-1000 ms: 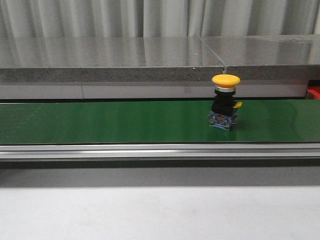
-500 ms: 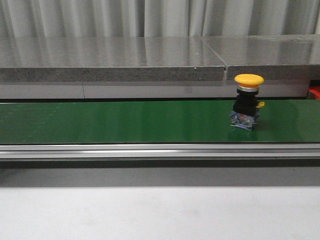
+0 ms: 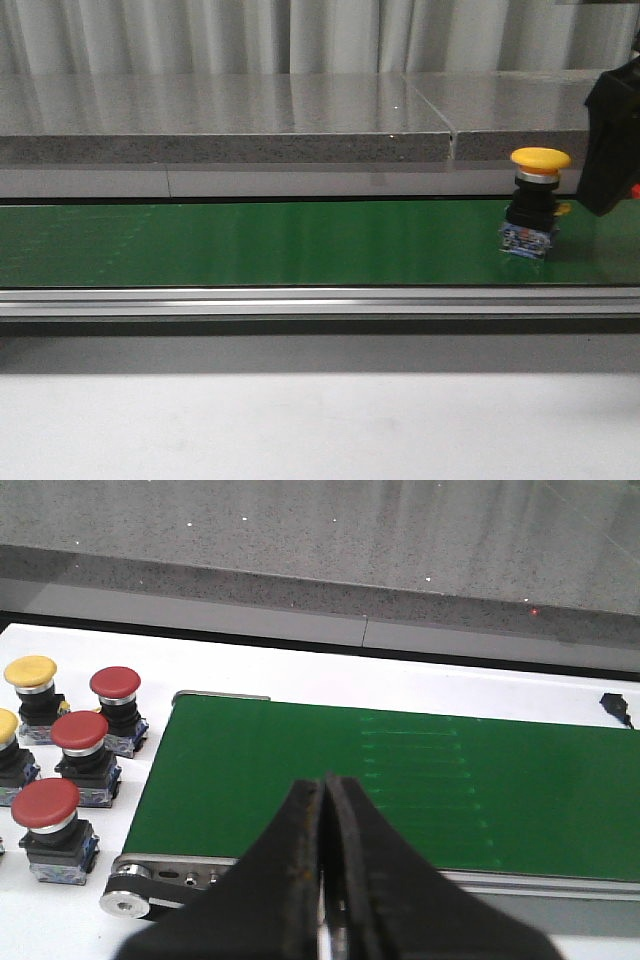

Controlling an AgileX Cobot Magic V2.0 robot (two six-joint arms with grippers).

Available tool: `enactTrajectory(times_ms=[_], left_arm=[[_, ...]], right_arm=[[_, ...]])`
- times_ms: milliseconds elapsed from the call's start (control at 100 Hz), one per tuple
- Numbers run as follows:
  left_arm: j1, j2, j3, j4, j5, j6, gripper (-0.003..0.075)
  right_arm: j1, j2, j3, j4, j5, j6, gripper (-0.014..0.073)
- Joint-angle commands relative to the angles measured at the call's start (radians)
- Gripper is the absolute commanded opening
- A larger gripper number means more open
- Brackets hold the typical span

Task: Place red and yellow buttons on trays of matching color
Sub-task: 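Grasp the yellow button at the belt's end with the right gripper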

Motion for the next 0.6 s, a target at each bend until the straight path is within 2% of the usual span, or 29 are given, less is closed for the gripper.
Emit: enactTrajectory(times_ms=[0,320,390,540,590], left_arm=[[-0.007,0.007,-0.029,-0.001,-0.075,0.001,-0.0019],[-0.007,0.007,-0.029,-0.001,-0.075,0.001,-0.0019],[-0.007,0.007,-0.029,-0.001,-0.075,0.001,-0.0019],[-0.007,0.007,-0.029,-0.001,-0.075,0.001,-0.0019],[-0.007,0.007,-0.029,-0.001,-0.075,0.001,-0.0019]], right_arm=[[0.018,-0.002,-0.058,0.015,-0.050,-0.011,0.0511],[0.037,0.113,-0.165,0.022,-0.043,-0.010,0.0498],[0.037,0.118,-0.165,0.022,-0.024,-0.010,0.0437],[0.037,0.119,-0.165,0.022,0.013,-0.009,0.0216],[0.037,0.119,-0.165,0.021,0.025,-0.004,0.0165]])
